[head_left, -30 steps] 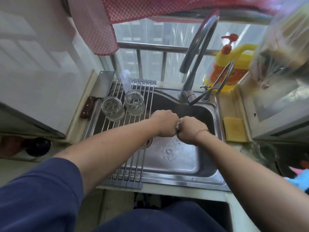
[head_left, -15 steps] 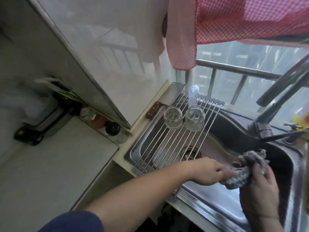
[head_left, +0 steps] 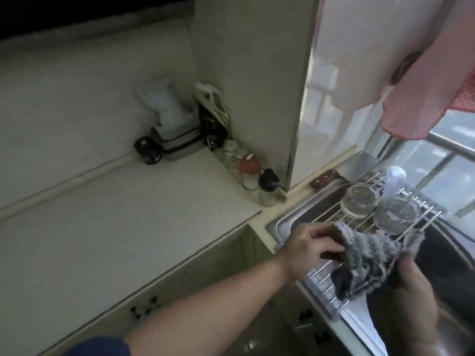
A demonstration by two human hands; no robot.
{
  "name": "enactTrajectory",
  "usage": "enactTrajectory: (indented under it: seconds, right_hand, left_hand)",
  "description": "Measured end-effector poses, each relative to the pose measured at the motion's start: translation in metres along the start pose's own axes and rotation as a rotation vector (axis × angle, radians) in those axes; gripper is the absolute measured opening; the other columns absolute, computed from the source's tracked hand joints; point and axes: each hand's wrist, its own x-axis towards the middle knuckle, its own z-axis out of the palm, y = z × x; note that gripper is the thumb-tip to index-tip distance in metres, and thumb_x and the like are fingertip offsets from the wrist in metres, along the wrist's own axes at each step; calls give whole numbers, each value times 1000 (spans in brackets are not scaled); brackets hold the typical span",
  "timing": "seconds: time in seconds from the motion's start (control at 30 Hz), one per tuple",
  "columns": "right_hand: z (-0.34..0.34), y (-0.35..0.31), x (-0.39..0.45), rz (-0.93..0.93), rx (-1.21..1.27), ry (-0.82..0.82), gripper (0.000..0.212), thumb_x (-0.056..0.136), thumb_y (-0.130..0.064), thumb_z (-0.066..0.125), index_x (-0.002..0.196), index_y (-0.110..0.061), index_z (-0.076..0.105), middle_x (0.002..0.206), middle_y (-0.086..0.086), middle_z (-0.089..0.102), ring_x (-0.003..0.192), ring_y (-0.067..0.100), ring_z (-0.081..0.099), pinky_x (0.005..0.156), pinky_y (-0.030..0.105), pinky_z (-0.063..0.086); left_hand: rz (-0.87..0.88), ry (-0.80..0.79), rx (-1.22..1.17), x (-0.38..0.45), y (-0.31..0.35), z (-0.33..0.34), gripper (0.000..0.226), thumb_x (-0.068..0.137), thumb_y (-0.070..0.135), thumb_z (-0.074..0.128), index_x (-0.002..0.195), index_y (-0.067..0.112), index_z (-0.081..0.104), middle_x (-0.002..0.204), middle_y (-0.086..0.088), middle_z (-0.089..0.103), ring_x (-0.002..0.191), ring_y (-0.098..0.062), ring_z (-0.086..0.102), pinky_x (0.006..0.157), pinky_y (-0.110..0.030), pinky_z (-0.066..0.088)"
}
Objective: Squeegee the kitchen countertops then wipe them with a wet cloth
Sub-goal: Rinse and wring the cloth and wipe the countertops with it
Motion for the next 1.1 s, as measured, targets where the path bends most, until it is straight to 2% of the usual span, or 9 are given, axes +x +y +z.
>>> enactTrajectory:
  seconds: [0.07, 0.13, 0.33, 0.5, 0.63, 0.8, 0.9, 1.03, 1.1]
  right_hand:
    - [41, 7, -12, 194, 130, -159, 51, 66, -74, 64, 98, -36, 75, 104, -3, 74, 95, 17, 71, 85, 38, 58]
    - [84, 28, -23, 346, 362, -124, 54, 94, -57, 45, 128, -19, 62, 135, 20, 55, 129, 39, 47, 109, 56, 34]
    - [193, 72, -70, 316, -53, -145, 63, 85, -60, 54, 124, -11, 54, 113, 26, 65, 99, 41, 66, 87, 56, 53]
    - [222, 80, -88, -128, -464, -84, 25, 90, -7, 63, 98, -31, 67, 100, 4, 68, 90, 24, 66, 60, 20, 53]
    - [221, 68, -87, -249, -453, -123, 31, 89, 2, 60, 89, -25, 75, 98, 10, 72, 93, 34, 67, 76, 43, 58]
    - [223, 50, -88, -550, -581, 19, 27, 87, -6, 66, 96, -31, 72, 89, -3, 73, 86, 25, 69, 79, 40, 59]
    - [222, 40, -82, -474, -523, 65, 17, 84, -6, 72, 95, -19, 73, 84, 16, 71, 79, 36, 70, 69, 49, 61]
    - [215, 26, -88, -590, -525, 14, 19, 89, -2, 64, 96, -18, 71, 91, 7, 73, 87, 29, 70, 76, 43, 60]
    - [216, 22, -89, -623, -523, -56, 23, 91, -1, 59, 101, -19, 70, 98, -1, 72, 92, 20, 70, 82, 38, 57]
  left_hand:
    - [19, 56, -130, -28, 8, -32, 25, 84, 4, 50, 82, 20, 70, 81, 0, 67, 79, -12, 64, 75, -23, 54]
    - [40, 161, -154, -53, 13, -65, 27, 85, 6, 49, 77, 23, 68, 71, 5, 65, 67, -6, 62, 64, -18, 50]
    - [196, 464, 101, -105, 12, -158, 20, 89, 15, 45, 72, 23, 54, 65, 10, 53, 65, -9, 50, 63, -27, 39]
    - [36, 523, -168, -133, 6, -195, 24, 92, 25, 43, 80, 20, 62, 92, -12, 68, 97, -37, 63, 84, -41, 50]
    - [-14, 296, -406, -146, 5, -218, 39, 85, 34, 68, 111, 6, 62, 108, -16, 69, 106, -35, 64, 97, -47, 49]
    - [111, 423, -340, -140, 4, -229, 24, 89, 3, 63, 110, 14, 63, 106, -11, 71, 100, -27, 68, 88, -41, 54]
    - [57, 528, -257, -126, 3, -232, 20, 92, 2, 59, 110, 8, 64, 102, -12, 72, 92, -24, 70, 83, -38, 56]
    - [-50, 890, 54, -107, 1, -208, 20, 92, 18, 60, 112, 15, 56, 106, -2, 64, 91, -18, 62, 75, -29, 47]
    - [-78, 694, 23, -103, 5, -181, 28, 92, 42, 57, 106, 18, 57, 102, -2, 64, 92, -22, 61, 71, -28, 47]
